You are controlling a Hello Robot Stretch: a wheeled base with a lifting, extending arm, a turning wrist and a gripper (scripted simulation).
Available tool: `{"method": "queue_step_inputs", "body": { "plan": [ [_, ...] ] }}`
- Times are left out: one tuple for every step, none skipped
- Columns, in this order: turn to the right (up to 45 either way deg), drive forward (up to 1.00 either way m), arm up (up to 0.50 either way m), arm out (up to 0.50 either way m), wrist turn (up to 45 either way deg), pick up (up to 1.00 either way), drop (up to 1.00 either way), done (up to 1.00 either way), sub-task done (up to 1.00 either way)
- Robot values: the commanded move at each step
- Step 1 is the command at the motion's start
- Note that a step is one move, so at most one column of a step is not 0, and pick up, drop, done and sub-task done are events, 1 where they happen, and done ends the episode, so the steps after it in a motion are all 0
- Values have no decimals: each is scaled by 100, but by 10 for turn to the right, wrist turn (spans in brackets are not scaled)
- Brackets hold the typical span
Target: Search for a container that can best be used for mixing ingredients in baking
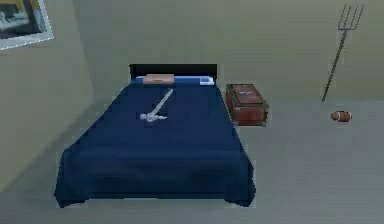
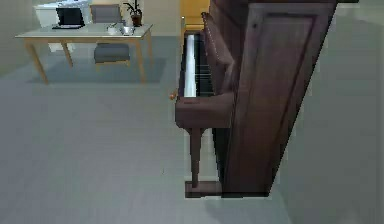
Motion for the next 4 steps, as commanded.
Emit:
{"method": "queue_step_inputs", "body": {
  "plan": [
    [450,0,0,0,0,0,0,0,0],
    [60,0,0,0,0,0,0,0,0],
    [0,95,0,0,0,0,0,0,0],
    [360,0,0,0,0,0,0,0,0]
  ]
}}
